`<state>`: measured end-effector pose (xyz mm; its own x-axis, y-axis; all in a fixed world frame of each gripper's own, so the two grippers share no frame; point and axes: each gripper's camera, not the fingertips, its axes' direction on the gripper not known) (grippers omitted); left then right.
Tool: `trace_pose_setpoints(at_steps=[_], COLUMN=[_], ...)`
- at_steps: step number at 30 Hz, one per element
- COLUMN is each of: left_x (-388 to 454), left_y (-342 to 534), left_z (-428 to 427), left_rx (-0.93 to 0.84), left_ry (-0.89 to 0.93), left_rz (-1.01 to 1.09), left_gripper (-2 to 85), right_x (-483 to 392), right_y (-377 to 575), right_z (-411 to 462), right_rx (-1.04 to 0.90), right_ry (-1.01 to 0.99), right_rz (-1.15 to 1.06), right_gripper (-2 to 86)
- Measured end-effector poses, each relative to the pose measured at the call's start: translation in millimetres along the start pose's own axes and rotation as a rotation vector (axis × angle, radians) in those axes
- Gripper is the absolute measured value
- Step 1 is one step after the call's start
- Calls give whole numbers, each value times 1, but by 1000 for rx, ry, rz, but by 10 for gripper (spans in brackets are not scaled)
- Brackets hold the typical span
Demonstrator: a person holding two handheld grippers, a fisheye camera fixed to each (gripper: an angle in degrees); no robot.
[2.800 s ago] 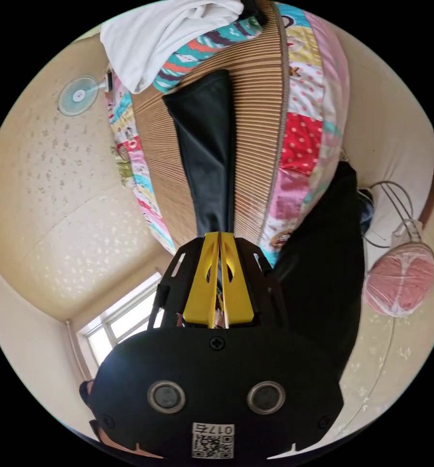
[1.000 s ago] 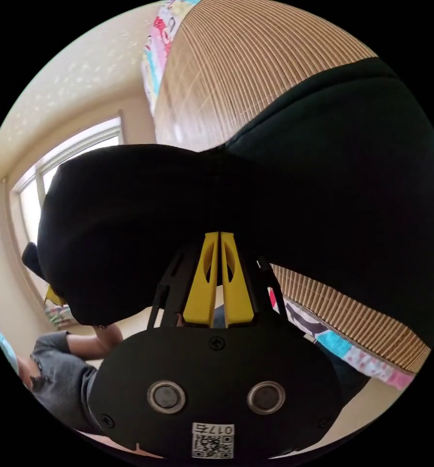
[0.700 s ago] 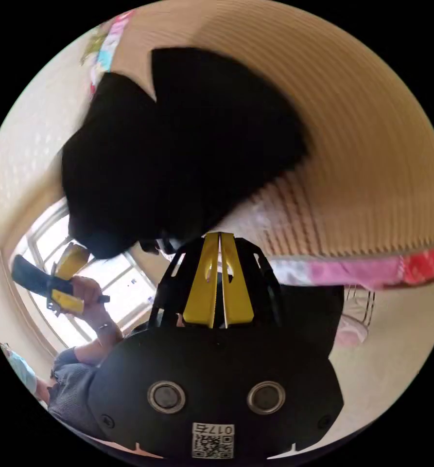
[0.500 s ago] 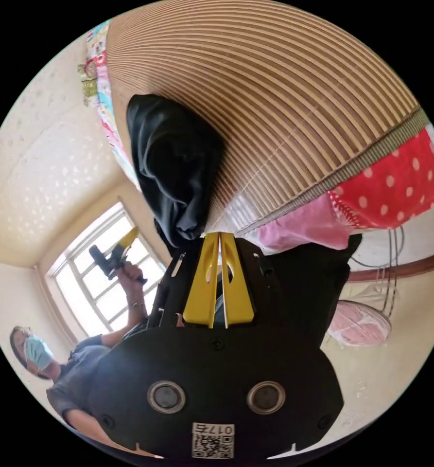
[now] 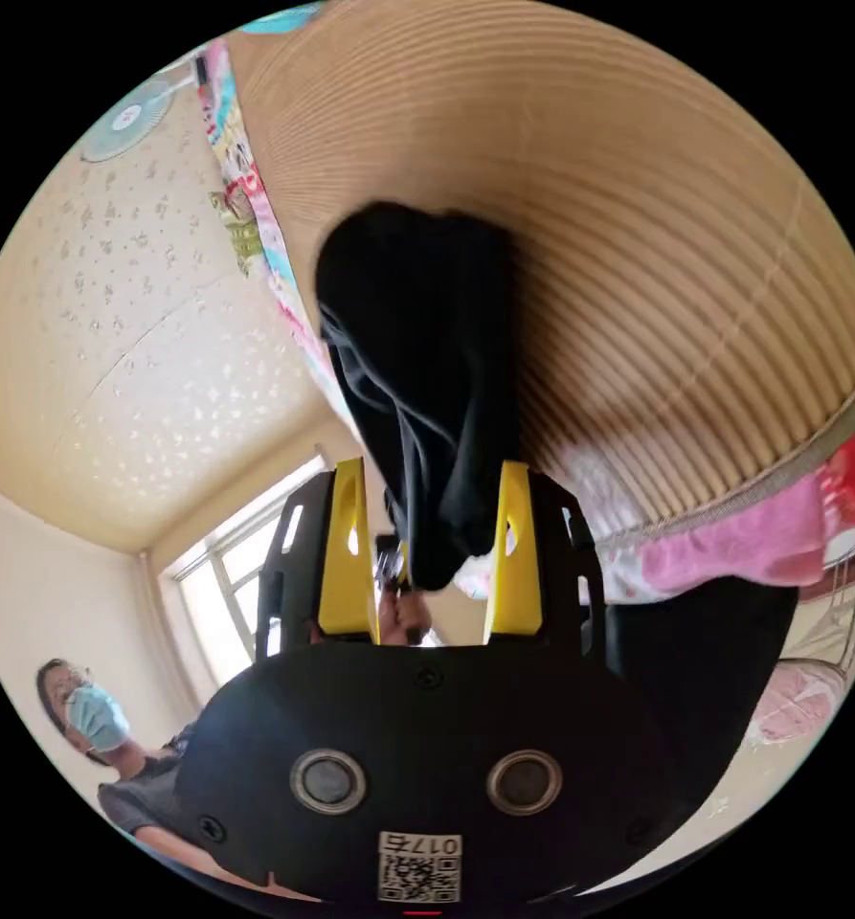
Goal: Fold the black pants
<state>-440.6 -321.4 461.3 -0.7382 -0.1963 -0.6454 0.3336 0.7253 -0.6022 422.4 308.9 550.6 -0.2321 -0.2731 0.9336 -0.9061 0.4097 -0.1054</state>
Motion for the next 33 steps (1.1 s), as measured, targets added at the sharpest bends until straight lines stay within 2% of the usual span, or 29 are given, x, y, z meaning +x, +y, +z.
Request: trace_pose_setpoints(at_steps=[1,3,4,6,7,9,15,17,19,21,22,23,24,25,26,27,28,30,32,33], left_x=[12,16,8,-12,-22,-22,32,60,77,94,103,114,119,130,141,146,154,163,169,170], left_y=[3,7,8,8,9,13,33,34,23,4,-11,-27,-35,-50,-63,-71,-85,-104,-126,-131], left_z=[6,14,20,27,28,23,-17,-24,-20,-10,-2,5,7,13,18,22,29,40,52,54], left_rx=[-47,-111,-149,-203,-225,-215,-7,88,103,88,75,67,68,73,73,69,61,59,58,60], left_ry=[-20,-82,-141,-230,-247,-287,-612,-607,-543,-525,-538,-539,-533,-516,-508,-513,-547,-618,-678,-685], left_rz=[98,131,76,-82,-166,-179,10,135,233,313,341,367,381,414,445,457,472,481,479,477], left_gripper=[65,65,69,85,103,117,125,124,123,118,115,114,114,113,113,113,113,113,113,113], right_x=[-8,-45,-55,-87,-94,-117,-148,-149,-146,-138,-137,-141,-152,-159,-169,-165,-158,-114,-96,-99], right_y=[-2,-11,-14,-26,-28,-26,19,30,29,7,0,-13,-20,-21,-22,-27,-32,-56,-62,-58], right_z=[-4,-13,-13,-7,-4,3,21,33,46,61,61,55,43,35,16,-1,-9,-25,-31,-37], right_rx=[36,145,159,157,156,162,186,175,143,33,-1,-60,-109,-120,-109,-67,-38,63,66,79], right_ry=[22,185,244,503,544,587,614,664,730,783,754,638,434,315,126,27,21,116,104,58], right_rz=[-14,-80,-99,-176,-196,-278,-385,-401,-397,-363,-357,-362,-444,-505,-594,-597,-556,-254,-173,-231], right_gripper=[175,163,160,138,134,110,111,97,72,48,45,41,38,37,35,35,35,36,37,39])
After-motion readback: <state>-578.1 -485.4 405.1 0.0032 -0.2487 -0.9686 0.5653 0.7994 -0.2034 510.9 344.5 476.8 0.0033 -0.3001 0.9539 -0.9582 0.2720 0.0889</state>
